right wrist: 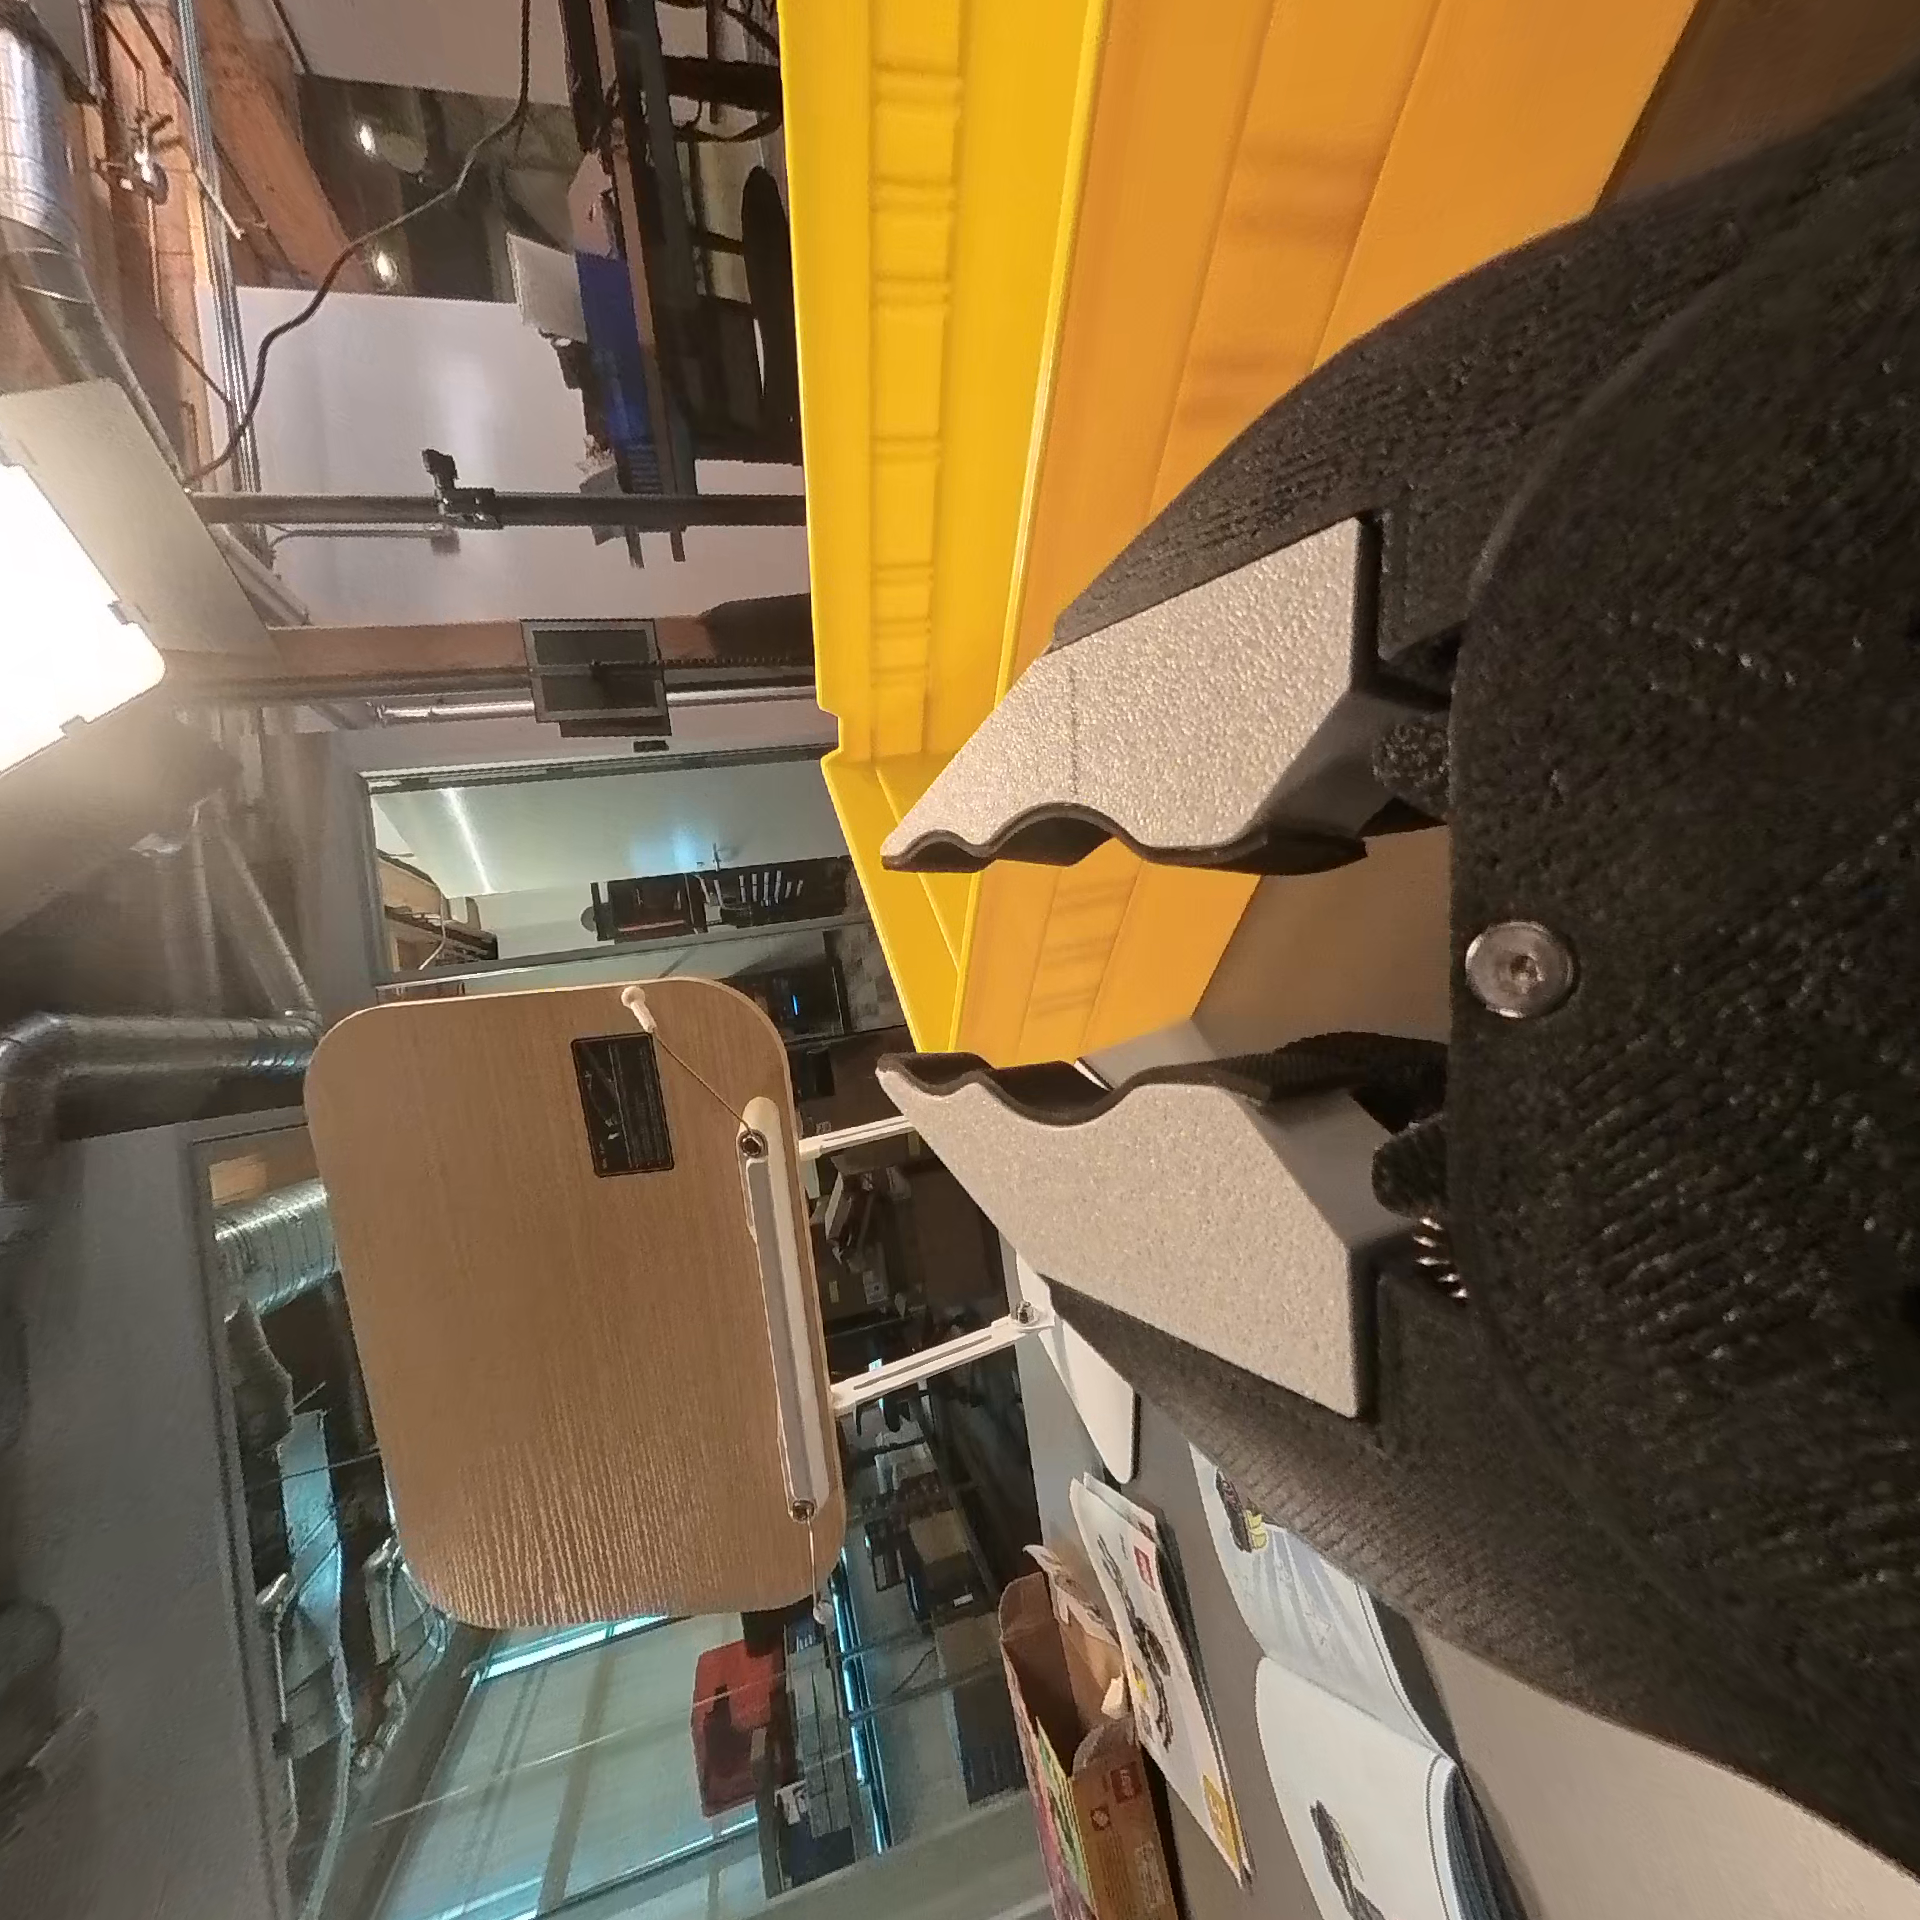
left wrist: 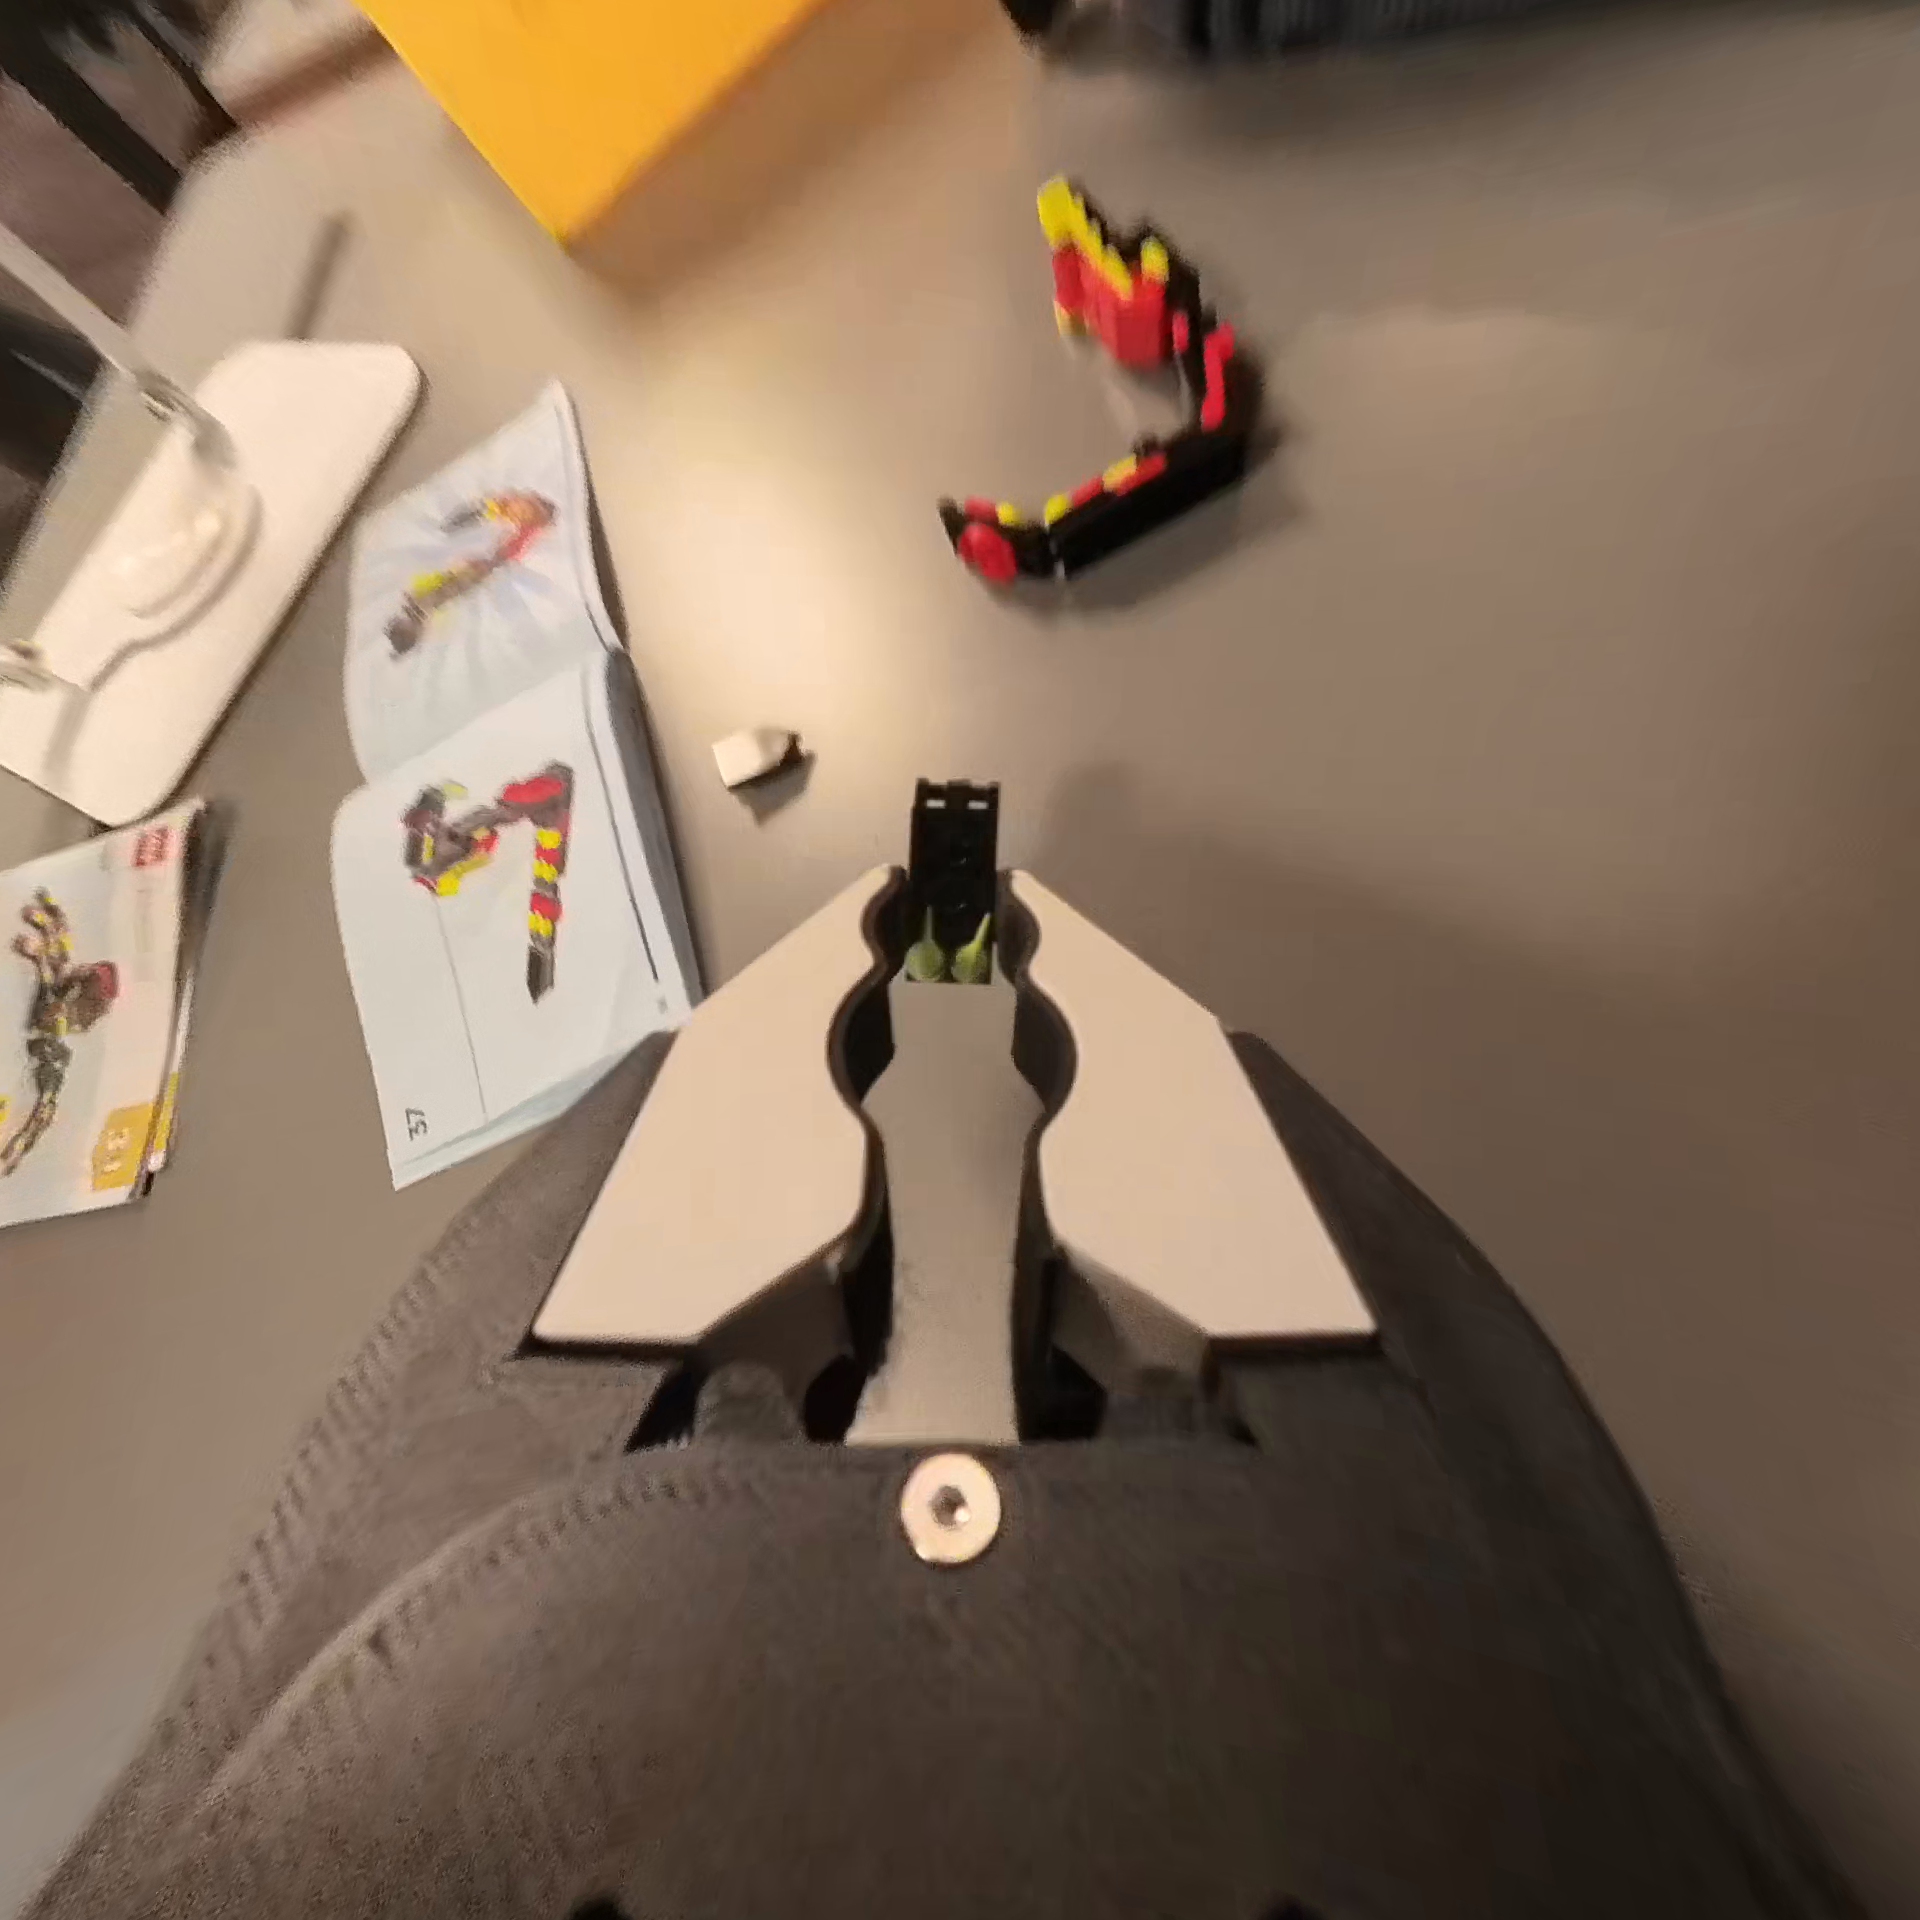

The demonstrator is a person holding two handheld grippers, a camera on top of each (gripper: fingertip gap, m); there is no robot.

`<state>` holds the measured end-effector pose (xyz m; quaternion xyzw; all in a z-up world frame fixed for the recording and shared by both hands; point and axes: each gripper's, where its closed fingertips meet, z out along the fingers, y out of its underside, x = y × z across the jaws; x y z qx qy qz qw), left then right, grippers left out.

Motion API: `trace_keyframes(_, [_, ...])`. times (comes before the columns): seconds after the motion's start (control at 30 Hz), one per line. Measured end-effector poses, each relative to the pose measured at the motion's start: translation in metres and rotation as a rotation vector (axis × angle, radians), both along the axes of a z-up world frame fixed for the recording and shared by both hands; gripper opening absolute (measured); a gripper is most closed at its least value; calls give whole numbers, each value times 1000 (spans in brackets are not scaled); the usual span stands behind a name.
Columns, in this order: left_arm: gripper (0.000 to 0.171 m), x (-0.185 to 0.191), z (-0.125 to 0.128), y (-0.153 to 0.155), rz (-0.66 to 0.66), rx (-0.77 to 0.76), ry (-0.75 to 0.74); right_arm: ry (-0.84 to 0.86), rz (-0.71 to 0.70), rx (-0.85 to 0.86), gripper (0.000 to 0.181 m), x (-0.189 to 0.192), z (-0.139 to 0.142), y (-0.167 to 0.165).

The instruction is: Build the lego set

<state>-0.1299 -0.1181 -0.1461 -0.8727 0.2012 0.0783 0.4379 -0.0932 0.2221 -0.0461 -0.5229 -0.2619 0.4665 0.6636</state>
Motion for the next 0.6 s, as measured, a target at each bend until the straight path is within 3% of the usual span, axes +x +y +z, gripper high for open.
trace_keyframes(0.13, [15, 2, 22, 6, 21, 170, -34, -2, 6, 1, 33, -1, 0, -1])
trace_keyframes(0.33, [15, -3, 45, 10, 35, 350, 177, -3, 11, 4, 33, -1, 0, -3])
trace_keyframes(0.43, [15, -5, 64, 12, 68, 506, 394, -6, 11, 13, 33, -1, 1, -4])
trace_keyframes(0.6, [15, -9, 85, 10, 160, 596, 947, -12, 21, 18, 33, -3, 1, -6])
